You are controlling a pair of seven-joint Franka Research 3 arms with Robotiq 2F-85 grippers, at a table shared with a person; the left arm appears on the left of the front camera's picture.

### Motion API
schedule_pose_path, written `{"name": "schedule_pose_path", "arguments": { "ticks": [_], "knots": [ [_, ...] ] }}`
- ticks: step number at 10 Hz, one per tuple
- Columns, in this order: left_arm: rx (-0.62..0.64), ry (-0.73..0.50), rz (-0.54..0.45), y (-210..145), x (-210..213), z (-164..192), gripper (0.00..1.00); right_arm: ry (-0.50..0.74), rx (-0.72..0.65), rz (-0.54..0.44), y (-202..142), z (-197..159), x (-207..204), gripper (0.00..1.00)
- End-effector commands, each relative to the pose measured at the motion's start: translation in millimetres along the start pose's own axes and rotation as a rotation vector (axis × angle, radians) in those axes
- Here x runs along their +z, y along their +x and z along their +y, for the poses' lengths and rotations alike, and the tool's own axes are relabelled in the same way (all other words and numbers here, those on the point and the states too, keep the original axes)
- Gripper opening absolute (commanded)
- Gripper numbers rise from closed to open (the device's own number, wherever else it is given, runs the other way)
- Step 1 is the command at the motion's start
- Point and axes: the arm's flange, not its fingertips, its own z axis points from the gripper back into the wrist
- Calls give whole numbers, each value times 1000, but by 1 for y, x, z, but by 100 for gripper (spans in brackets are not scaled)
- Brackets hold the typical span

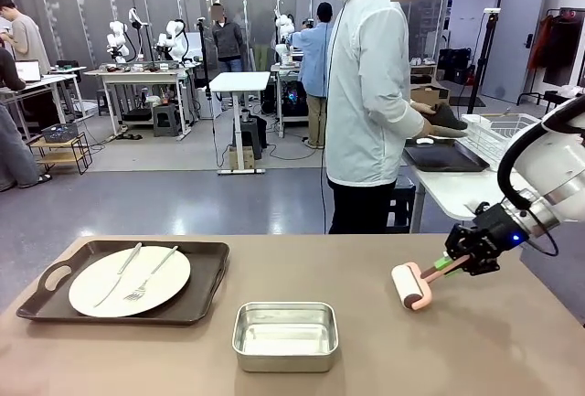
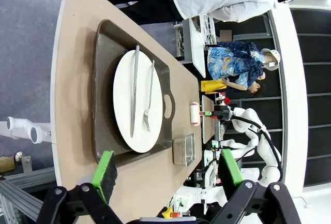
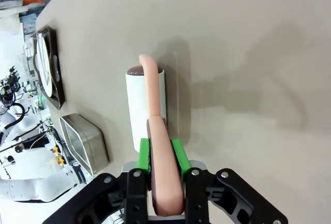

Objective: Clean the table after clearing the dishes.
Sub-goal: When the left (or right) Handle tray is removed, use the left hand (or right hand) to clean the left (or right) side of the table with the Lint Roller.

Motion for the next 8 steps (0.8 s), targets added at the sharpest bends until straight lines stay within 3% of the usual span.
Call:
{"name": "schedule_pose_path", "arguments": {
  "ticks": [1,4,8],
  "knots": [
    [-7,5,0,-2,3,-2,100,-245,-23,-39,14,-59,-7,22],
    [-7,5,0,-2,3,-2,100,-407,-50,-81,4,-80,30,22],
    [-7,5,0,-2,3,-2,100,-689,-49,-118,-9,-76,59,22]
  ]
}}
